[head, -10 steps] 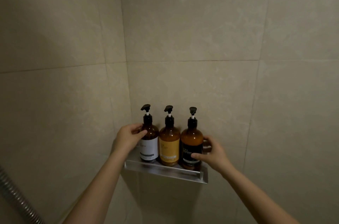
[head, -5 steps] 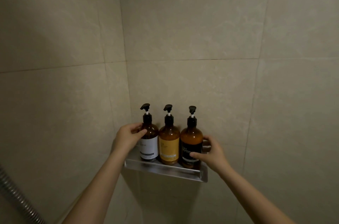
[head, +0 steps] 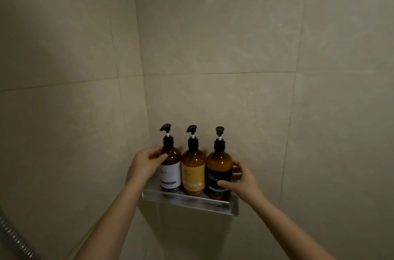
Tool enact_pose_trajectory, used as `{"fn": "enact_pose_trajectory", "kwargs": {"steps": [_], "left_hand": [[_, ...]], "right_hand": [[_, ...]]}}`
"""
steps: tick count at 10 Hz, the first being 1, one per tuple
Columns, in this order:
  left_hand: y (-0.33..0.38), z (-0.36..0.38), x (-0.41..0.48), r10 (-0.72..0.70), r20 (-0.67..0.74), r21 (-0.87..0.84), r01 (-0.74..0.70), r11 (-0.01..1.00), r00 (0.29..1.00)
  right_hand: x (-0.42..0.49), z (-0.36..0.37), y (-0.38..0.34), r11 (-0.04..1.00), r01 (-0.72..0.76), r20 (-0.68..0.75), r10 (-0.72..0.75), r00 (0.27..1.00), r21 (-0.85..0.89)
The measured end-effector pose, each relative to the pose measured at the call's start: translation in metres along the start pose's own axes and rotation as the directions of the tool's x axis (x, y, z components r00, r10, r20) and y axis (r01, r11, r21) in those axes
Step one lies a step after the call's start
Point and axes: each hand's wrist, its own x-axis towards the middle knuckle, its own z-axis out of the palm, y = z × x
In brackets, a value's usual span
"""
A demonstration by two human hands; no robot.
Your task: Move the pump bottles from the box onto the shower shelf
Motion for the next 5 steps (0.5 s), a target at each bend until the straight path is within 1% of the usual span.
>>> {"fn": "enact_pose_trajectory", "kwargs": {"steps": [1, 3, 4, 5], "left_hand": [[0.002, 0.001, -0.001, -0.002, -0.008, -0.001, 0.002, 1.0, 1.0], [0.014, -0.002, -0.012, 0.0, -0.042, 0.047, 0.002, 0.999, 0.999], [0.03, -0.016, -0.025, 0.037, -0.12, 0.145, -0.019, 0.989, 0.992], [0.071, -0.035, -0.034, 0.131, -0.22, 0.326, -0.054, 0.944, 0.967]], "right_hand": [[0.0, 0.0, 0.002, 1.0, 0.002, 0.005, -0.002, 1.0, 0.0], [0.005, -0.026, -0.005, 0.999, 0.019, 0.151, -0.011, 0.988, -0.047], [0.01, -0.054, -0.024, 0.995, 0.092, 0.13, -0.086, 0.988, -0.039], [0.023, -0.091, -0.066, 0.973, 0.23, 0.0, -0.23, 0.973, -0.034]]}}
